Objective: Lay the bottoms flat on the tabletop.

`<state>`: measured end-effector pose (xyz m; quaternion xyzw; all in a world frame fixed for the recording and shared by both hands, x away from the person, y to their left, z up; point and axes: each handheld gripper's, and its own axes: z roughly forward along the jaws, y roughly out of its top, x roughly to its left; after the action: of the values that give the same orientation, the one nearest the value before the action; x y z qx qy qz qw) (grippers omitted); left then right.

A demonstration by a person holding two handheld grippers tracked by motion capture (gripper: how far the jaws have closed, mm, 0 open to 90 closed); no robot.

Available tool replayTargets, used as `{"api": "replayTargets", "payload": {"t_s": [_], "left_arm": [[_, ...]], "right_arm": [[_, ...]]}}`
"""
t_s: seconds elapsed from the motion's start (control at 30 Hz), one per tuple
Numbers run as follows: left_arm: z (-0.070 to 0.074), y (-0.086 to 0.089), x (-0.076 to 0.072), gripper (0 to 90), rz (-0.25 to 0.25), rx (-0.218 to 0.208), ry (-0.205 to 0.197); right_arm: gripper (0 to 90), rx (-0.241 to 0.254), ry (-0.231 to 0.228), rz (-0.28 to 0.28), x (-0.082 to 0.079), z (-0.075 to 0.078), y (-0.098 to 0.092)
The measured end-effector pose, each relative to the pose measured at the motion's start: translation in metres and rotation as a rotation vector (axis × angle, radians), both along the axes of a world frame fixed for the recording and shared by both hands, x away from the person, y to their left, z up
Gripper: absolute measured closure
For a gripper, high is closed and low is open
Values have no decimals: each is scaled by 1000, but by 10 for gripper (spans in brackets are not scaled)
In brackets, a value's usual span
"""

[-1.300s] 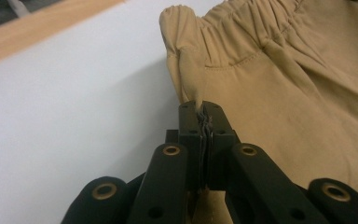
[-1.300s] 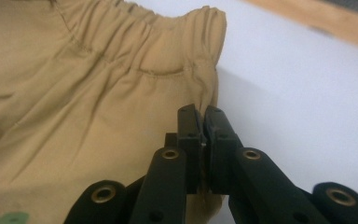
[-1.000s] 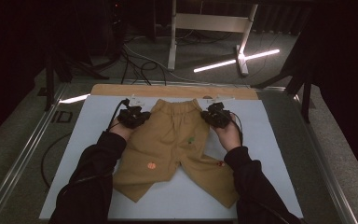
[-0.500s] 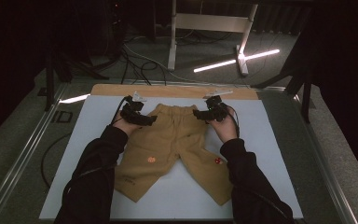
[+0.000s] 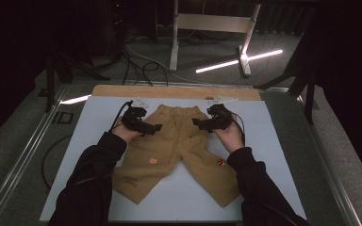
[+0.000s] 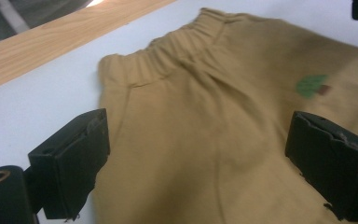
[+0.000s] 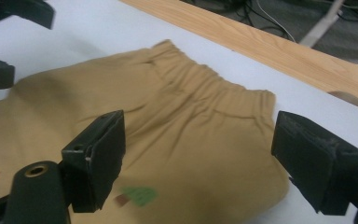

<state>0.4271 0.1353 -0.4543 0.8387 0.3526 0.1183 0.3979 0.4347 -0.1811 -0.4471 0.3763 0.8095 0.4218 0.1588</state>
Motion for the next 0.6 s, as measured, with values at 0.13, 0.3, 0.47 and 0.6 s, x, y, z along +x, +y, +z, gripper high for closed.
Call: {"api": "replayTargets", "payload": {"t_s": [0.13, 0.3, 0.47, 0.6], "left_arm": [[6, 1, -9, 29, -17, -9, -6], [13, 4, -21, 2, -34, -26, -19], [19, 7, -33, 2, -52, -20, -28], [22, 11, -41, 2, -70, -9, -30]], "right_arm": [[179, -22, -27, 16, -10, 3, -3], [169, -20, -22, 37, -22, 4, -8], [145, -28, -35, 63, -37, 5, -14], [142, -1, -39, 79, -48, 7, -19]]}}
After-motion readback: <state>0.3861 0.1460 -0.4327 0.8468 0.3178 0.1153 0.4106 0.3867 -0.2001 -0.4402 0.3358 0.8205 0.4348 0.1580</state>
